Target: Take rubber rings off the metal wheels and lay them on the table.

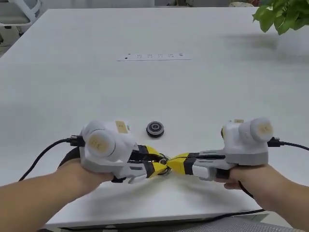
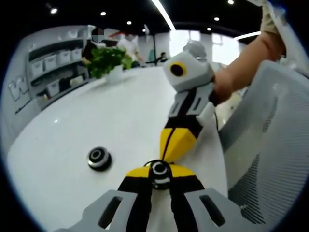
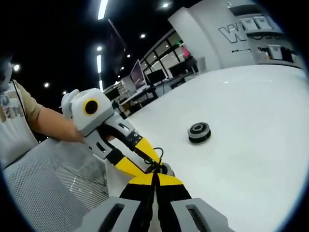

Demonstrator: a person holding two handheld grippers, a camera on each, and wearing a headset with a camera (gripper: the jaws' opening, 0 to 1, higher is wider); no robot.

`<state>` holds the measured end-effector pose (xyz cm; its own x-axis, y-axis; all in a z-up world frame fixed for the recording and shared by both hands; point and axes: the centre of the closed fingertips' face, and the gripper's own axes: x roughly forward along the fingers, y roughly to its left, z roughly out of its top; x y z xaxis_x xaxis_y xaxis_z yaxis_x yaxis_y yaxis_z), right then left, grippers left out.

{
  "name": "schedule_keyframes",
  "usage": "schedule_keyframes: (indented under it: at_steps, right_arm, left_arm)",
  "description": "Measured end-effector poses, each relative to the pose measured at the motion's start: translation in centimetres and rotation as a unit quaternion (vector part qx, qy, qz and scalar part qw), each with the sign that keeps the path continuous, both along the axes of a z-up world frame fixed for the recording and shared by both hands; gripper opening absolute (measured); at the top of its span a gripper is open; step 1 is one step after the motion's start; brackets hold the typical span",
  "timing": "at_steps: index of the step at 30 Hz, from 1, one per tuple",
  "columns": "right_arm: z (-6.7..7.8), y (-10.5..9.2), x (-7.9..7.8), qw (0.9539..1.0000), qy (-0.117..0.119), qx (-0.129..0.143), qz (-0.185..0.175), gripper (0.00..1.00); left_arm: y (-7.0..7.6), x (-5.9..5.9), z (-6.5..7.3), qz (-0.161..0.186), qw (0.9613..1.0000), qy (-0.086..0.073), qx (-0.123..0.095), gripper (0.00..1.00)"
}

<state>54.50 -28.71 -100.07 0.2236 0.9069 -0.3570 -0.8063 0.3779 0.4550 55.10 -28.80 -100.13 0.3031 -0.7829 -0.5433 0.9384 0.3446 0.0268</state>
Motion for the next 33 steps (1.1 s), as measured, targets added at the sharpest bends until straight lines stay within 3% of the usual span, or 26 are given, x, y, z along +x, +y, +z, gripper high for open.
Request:
schedule_keyframes:
  at_steps: [4,6,10,23,33]
  right_arm:
    - [0.1,-0.1,0.1,1.0000,0.003,0.002,0.000,0.00]
    - [0.2,0.0,0.2,1.0000,0.003,0.002,0.000,0.00]
    - [0.4,0.1,0.3,1.0000,0.001,0.002,0.002,0.00]
    - [1.1,0.1,0.4,0.9999,0.004,0.011,0.004,0.00]
    - [1.8,0.2,0.3,0.9998,0.002,0.015,0.009,0.00]
  left_arm:
    - [0.1,0.0,0.0,-0.006,1.0000,0.001,0.004,0.14]
    - [0.3,0.1,0.1,-0.008,0.9999,-0.007,0.010,0.17]
    - [0.5,-0.1,0.3,-0.011,0.9999,-0.002,0.009,0.18]
    - [1.1,-0.6,2.2,-0.007,0.9998,0.010,-0.017,0.27]
    - [2.3,-0.8,3.9,0.002,0.9994,0.009,-0.033,0.35]
